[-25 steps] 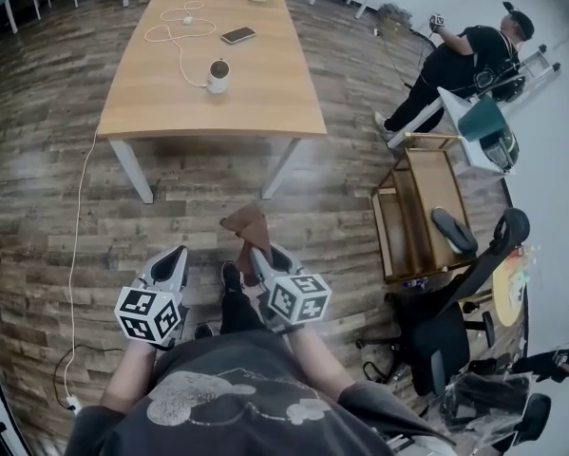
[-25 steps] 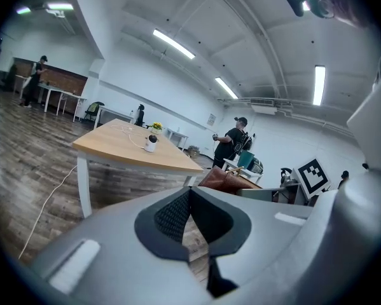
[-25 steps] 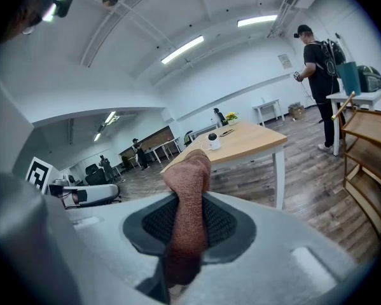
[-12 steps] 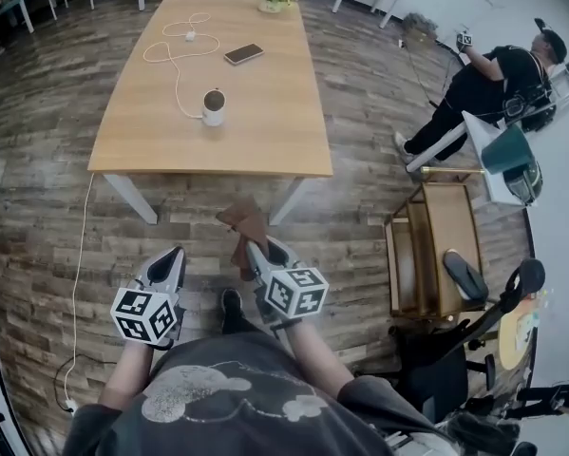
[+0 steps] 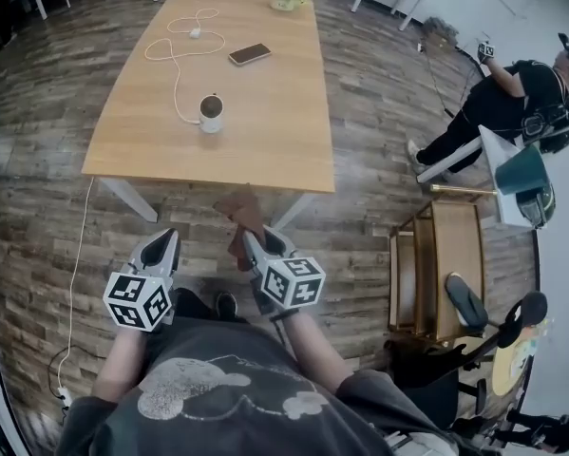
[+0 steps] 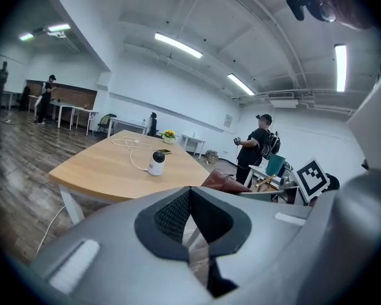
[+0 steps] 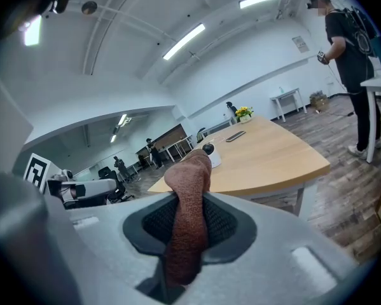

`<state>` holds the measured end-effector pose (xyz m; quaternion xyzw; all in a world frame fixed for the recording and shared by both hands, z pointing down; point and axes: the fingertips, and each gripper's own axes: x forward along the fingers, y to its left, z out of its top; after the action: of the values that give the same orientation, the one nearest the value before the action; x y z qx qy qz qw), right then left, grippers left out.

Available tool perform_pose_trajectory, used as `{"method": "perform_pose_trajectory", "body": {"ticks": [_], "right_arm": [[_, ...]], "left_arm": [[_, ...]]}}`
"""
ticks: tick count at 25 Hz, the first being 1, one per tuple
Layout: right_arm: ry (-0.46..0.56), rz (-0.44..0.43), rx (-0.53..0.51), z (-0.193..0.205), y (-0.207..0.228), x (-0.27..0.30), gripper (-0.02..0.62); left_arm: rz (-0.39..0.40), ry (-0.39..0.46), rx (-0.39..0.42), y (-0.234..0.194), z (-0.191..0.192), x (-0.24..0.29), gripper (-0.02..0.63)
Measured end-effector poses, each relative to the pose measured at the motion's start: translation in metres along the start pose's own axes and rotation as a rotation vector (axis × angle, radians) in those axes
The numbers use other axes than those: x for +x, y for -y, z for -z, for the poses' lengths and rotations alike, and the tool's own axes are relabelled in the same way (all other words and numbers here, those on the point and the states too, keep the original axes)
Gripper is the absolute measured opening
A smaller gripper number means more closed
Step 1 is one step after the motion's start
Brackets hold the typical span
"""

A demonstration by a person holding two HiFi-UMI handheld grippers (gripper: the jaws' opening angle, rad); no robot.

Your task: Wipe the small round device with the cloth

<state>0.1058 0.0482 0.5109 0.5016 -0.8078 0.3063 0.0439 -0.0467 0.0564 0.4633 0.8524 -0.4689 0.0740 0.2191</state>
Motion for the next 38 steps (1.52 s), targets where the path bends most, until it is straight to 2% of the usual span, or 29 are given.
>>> {"method": "perform_pose_trajectory", "body": {"ticks": [6,10,19,23,30,38], "right_arm": [[-0.035,-0.001,-0.011,-0.008,0.004,0.03,0.075],[-0.016,0.027,-0.035,-0.03,0.014,0.052,0.075],[0.01,0.065,-0.074,-0.095,0.031,0.136,0.075],[-0.006,0.075,-0.101,-0.116,0.032,0.178,0.074],[-0.101,0.125,-0.087,-0.107,0.044,0.239,0.075],[-0.223,0.169,-0.082,-0.079,0.053,0.268,0.077]], "left_arm": [[0.0,-0.003,-0.015,-0.028,-0.012,0.03,0.018],[0.029,-0.013,-0.021,-0.047,-0.023,0.065,0.018],[0.094,-0.005,0.056,-0.09,-0.075,0.151,0.018],[0.113,-0.006,0.06,-0.111,-0.094,0.175,0.018],[0.147,-0.038,0.038,-0.142,-0.101,0.199,0.018],[0.164,-0.074,0.029,-0.166,-0.101,0.214,0.018]]}}
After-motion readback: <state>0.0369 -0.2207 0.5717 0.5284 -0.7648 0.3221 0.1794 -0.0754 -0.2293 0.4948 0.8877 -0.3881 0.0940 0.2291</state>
